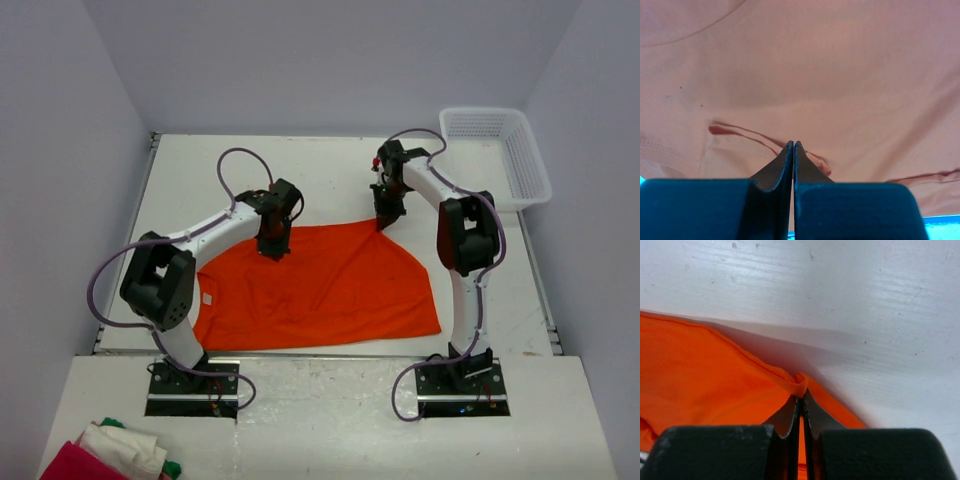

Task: Fold and stack the t-shirts
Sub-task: Grap the side of the flattened tshirt furthest away from the robot with both arms

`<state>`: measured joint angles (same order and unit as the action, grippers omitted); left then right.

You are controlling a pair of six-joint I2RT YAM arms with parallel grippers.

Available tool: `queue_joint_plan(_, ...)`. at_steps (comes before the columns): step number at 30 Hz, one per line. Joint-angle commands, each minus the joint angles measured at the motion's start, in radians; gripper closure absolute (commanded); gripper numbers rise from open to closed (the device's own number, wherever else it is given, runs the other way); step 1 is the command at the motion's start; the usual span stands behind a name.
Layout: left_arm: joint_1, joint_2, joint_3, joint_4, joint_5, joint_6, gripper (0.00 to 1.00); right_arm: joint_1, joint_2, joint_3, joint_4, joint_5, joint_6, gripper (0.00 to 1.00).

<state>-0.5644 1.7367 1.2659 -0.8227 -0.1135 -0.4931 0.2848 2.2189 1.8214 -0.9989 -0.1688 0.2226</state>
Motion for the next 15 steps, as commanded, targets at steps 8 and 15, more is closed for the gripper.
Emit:
queue_joint_plan(8,-0.003,-0.089,-0.039,0.014,-0.006,0.011,1.0,0.209,-0.137,-0.054,-0.03,0.383,0.056,1.0)
queue_joint_plan(15,-0.003,-0.123,-0.072,0.02,-0.003,0.004,1.0,0.327,-0.183,-0.197,-0.065,0.682,0.28,1.0)
